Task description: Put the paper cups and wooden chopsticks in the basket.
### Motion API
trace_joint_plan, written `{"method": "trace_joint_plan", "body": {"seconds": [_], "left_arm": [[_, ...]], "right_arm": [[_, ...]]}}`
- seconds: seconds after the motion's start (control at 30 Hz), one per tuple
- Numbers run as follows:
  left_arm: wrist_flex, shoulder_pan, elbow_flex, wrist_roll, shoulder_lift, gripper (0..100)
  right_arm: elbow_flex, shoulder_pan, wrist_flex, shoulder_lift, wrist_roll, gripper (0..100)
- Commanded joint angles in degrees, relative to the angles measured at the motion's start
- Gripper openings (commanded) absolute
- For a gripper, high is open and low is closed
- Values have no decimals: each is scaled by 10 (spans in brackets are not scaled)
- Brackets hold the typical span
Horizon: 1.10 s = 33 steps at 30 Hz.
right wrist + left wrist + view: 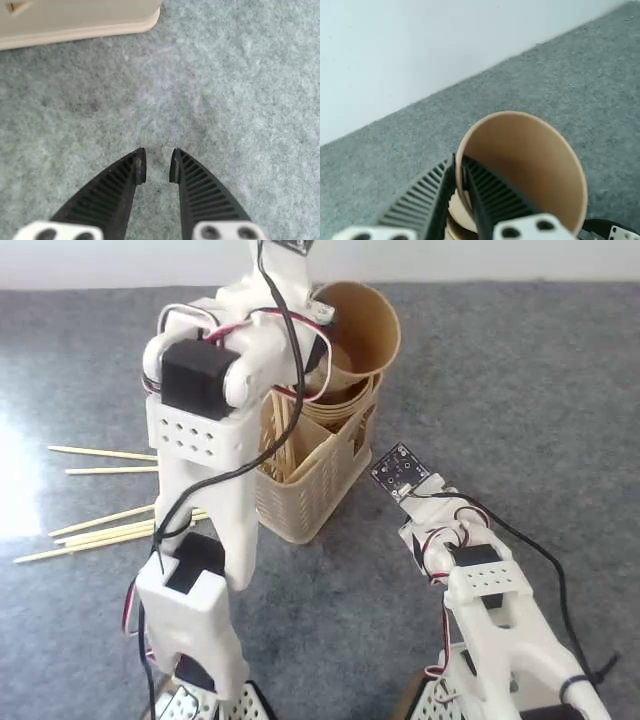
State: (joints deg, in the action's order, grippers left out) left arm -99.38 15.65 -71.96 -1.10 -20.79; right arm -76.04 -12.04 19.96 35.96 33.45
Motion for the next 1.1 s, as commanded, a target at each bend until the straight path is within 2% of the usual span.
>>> {"method": "trace_joint_plan", "body": {"seconds": [0.0,0.2,0.27,0.5,0.63,0.7,0.87,0.93,1.07], "left_arm": [[-10,-8,-5,-12,1,9],[-11,-18,-5,-83,-1,13],[-11,-21,-5,-84,1,22],[-13,-18,-5,-89,4,227],[-13,-17,-11,-85,12,232],[-13,-7,-22,-62,42,232],[-12,26,-39,56,185,232],[-12,4,-17,85,236,232],[-12,-105,104,119,313,232]], "right_arm": [[4,-2,-11,15,7,91],[4,-2,-12,15,7,91],[4,-2,-12,15,7,91],[4,-2,-12,15,7,91],[4,-2,-12,15,7,91],[4,-2,-12,15,7,91],[4,-2,-8,18,7,91],[4,-1,-7,22,7,91],[22,9,-1,28,7,91]]}}
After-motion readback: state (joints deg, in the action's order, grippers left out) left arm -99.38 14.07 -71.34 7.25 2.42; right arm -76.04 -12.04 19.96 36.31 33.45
